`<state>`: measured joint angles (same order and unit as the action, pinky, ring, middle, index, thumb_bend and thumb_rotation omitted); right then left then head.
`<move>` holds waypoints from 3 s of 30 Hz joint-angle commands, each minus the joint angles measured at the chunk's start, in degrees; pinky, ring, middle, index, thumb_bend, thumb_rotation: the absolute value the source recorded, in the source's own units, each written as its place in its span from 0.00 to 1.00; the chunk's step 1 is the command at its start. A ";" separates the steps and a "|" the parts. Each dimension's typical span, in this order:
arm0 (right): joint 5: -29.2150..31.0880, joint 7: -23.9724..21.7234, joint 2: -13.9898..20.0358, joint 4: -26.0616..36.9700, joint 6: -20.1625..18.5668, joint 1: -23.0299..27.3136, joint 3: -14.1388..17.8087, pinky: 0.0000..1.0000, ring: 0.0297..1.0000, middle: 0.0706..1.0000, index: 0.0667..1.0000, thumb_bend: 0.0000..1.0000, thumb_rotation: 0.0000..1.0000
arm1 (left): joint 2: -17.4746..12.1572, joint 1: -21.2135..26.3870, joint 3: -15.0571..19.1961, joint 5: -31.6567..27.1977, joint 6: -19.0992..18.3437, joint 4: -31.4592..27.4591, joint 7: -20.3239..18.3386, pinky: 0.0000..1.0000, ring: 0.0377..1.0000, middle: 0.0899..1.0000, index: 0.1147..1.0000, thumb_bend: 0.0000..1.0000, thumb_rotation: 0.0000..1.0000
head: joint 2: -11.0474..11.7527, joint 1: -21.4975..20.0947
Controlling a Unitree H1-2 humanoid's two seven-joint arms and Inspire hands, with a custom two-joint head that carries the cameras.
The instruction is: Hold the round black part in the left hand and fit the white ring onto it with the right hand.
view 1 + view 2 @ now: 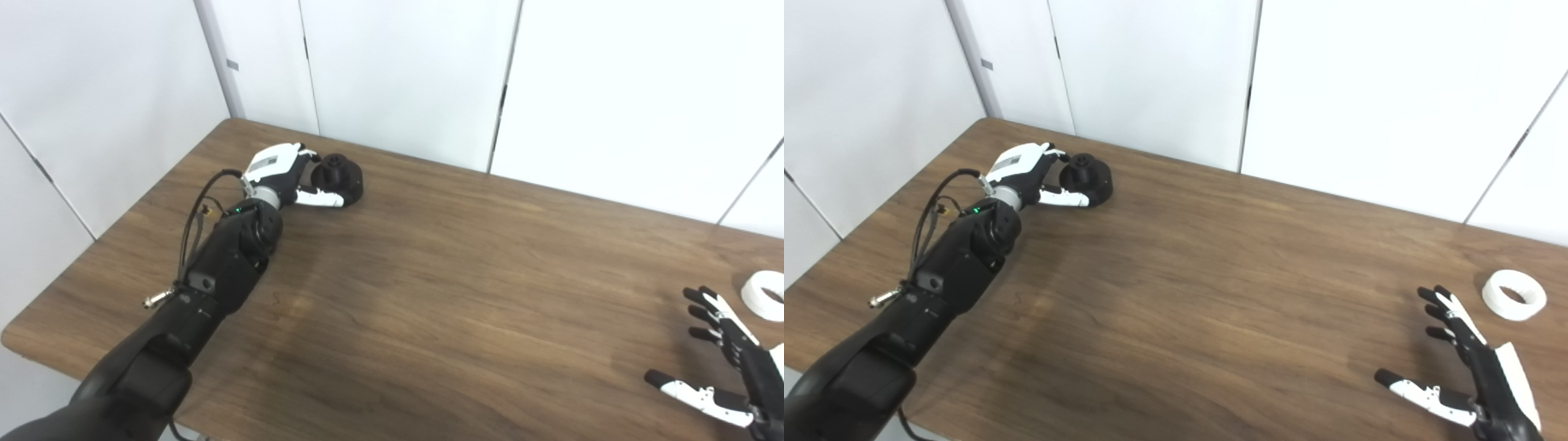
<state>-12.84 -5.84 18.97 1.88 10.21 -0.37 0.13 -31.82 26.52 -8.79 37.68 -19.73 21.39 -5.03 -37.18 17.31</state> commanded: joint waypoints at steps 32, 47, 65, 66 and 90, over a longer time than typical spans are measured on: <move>-0.09 -0.57 1.20 4.68 0.56 -1.15 0.56 0.78 0.88 0.96 0.87 0.71 0.28 | 1.61 4.02 0.99 -1.59 3.17 6.06 9.46 1.00 1.00 1.00 0.83 1.00 0.55 | -1.65 -1.95; -0.35 -1.52 1.06 7.70 -3.04 -2.51 0.47 0.77 0.86 0.95 0.87 0.71 0.30 | 3.67 4.62 1.59 -2.96 3.86 8.63 12.86 1.00 1.00 1.00 0.81 1.00 0.56 | -2.55 -2.59; -0.31 -2.93 1.38 9.90 -4.77 -3.38 0.94 0.79 0.85 0.95 0.86 0.71 0.30 | 5.83 4.04 2.69 -5.15 8.68 14.23 21.85 1.00 0.99 0.94 0.65 1.00 0.29 | -3.51 -2.41; -0.32 -3.04 1.38 9.97 -4.98 -3.39 0.96 0.78 0.85 0.95 0.87 0.71 0.30 | 6.00 4.02 2.77 -5.32 9.40 14.71 22.53 1.00 0.99 0.93 0.63 1.00 0.28 | -3.51 -2.41; -0.35 -3.62 1.56 10.68 -5.61 -3.41 1.18 0.73 0.83 0.95 0.86 0.71 0.31 | 10.33 3.87 3.19 -10.35 20.88 24.13 32.53 1.00 0.92 0.86 0.42 0.52 0.07 | -4.28 -2.30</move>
<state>-13.86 -9.55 19.40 10.06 4.53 -4.96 0.58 -21.46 28.78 -4.86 27.11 0.15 45.39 28.04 -41.40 14.94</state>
